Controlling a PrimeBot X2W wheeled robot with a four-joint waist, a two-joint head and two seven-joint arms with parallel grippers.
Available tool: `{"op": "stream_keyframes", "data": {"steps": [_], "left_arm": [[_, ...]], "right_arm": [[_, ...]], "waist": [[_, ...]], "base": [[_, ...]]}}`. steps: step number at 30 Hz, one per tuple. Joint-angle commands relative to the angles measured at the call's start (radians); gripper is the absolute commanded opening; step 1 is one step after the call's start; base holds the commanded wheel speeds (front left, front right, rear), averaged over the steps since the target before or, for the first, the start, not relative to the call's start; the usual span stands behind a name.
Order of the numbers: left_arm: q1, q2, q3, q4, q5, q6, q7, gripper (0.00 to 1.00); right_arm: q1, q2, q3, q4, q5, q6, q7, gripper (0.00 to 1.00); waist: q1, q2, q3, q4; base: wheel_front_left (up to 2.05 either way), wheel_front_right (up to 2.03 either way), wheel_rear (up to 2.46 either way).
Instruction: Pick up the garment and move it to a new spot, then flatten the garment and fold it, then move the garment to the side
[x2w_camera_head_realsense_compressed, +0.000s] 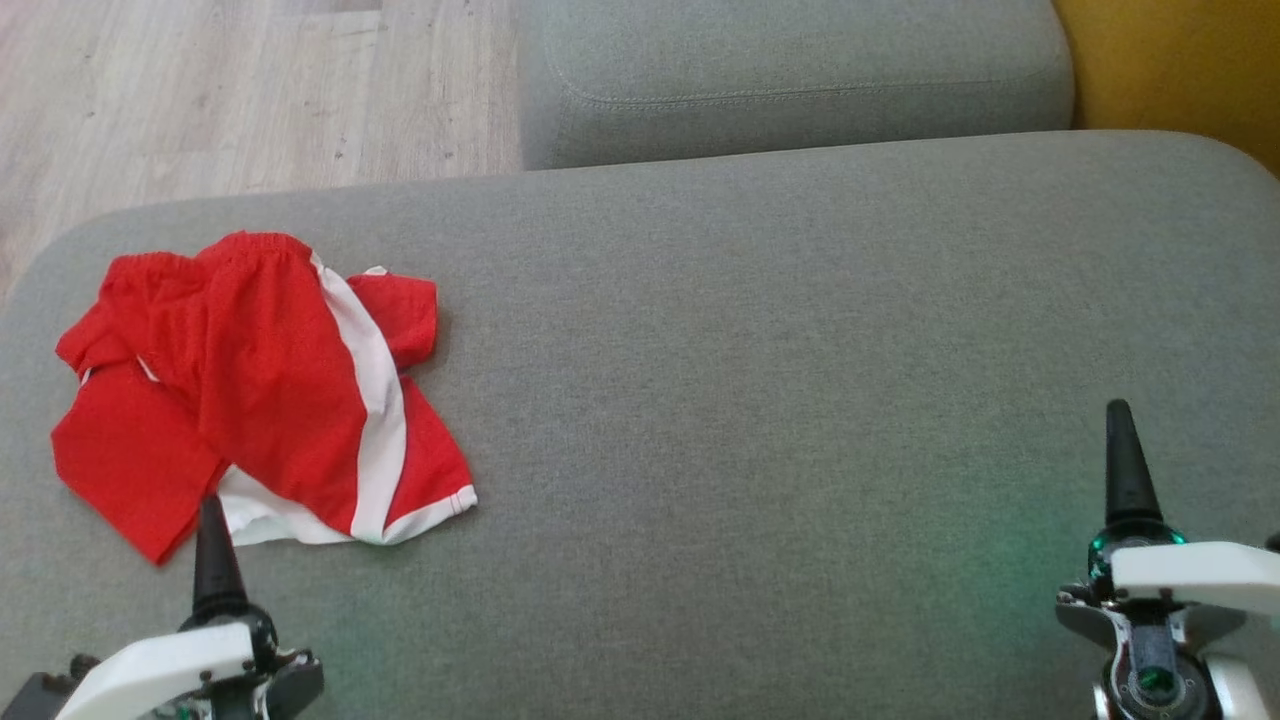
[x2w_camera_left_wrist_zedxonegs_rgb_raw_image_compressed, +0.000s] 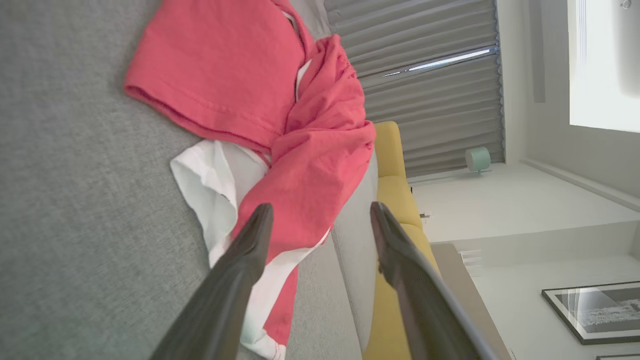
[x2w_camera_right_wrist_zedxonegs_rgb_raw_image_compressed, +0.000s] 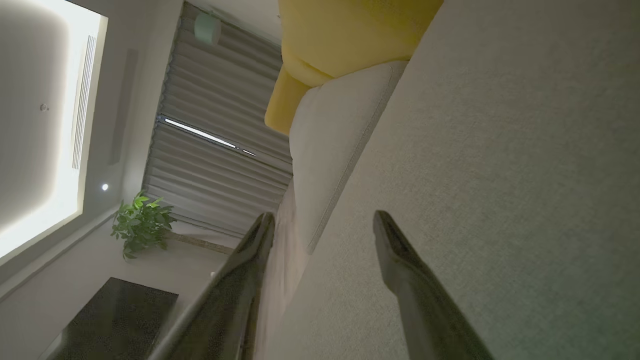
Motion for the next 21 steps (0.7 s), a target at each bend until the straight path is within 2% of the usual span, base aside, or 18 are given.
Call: {"op": "stream_keyframes", "data": {"steps": [1, 21], "left_arm": [[-0.038, 0.006, 0.012, -0.053, 0.038, -0.002, -0.015, 1.0], [-0.035, 0.008, -0.023, -0.181, 0.315, 0.005, -0.071, 1.0]], "right_arm": [[-0.046, -0.005, 0.018, -0.053, -0.063, 0.003, -0.016, 1.0], [-0.043, -0.006, 0.085, -0.124, -0.409, 0.004, -0.072, 1.0]], "waist": [[0.0, -0.0001, 0.002, 0.0], [0.0, -0.0001, 0.009, -0.008]], "base": [[0.0, 0.0, 0.0], [0.0, 0.0, 0.0]]}}
